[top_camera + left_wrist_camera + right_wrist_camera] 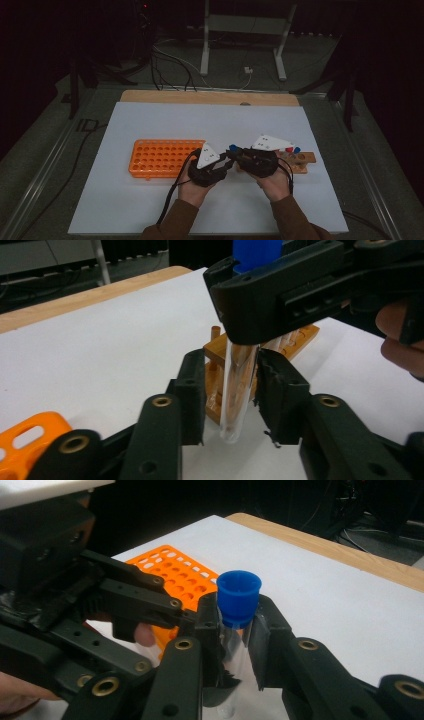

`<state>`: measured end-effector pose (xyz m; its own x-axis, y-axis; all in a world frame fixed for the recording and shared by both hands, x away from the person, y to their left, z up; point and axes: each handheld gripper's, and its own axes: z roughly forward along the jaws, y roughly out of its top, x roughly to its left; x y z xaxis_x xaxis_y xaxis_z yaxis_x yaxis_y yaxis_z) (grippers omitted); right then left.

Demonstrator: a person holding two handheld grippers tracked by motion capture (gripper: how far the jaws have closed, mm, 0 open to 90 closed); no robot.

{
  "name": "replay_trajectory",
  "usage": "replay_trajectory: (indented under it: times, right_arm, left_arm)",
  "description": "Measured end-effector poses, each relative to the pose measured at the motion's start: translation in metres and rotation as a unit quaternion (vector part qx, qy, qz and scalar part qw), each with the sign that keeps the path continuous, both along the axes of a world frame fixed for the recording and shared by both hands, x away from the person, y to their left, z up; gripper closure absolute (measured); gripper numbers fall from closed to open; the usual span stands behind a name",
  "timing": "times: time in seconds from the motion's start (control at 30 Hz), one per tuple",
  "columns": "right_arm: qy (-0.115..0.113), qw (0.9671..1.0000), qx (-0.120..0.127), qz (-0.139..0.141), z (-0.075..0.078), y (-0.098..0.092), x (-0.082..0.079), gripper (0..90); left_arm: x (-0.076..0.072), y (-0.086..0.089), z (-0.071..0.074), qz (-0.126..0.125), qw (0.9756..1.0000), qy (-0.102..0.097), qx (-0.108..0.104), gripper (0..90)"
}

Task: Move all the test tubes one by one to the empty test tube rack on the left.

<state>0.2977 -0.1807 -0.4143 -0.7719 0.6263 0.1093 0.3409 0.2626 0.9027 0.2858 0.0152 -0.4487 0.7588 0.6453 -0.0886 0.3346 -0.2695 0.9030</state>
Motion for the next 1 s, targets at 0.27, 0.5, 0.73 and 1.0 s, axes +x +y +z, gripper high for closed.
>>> replay_trajectory:
  times: [0.27, 0.5, 0.73, 1.0]
  right_arm:
    - [0.003, 1.0000, 0.000, 0.001, -0.001, 0.000, -0.001, 76.4]
    - [-0.005, 1.0000, 0.006, 0.001, 0.003, -0.006, -0.002, 39.7]
    - [-0.019, 0.9992, 0.005, -0.036, 0.002, -0.019, -0.005, 14.2]
    - [-0.034, 0.9974, 0.009, -0.063, 0.005, -0.043, -0.013, 0.0]
  left_arm:
    - [-0.001, -0.003, -0.001, -0.009, 0.9999, -0.007, -0.003, 76.4]
    - [0.001, 0.002, -0.001, 0.008, 0.9999, -0.009, -0.003, 76.8]
    - [0.003, 0.012, -0.001, 0.023, 0.9996, -0.012, -0.006, 76.8]
    - [0.004, 0.026, -0.003, 0.034, 0.9993, -0.017, -0.004, 76.8]
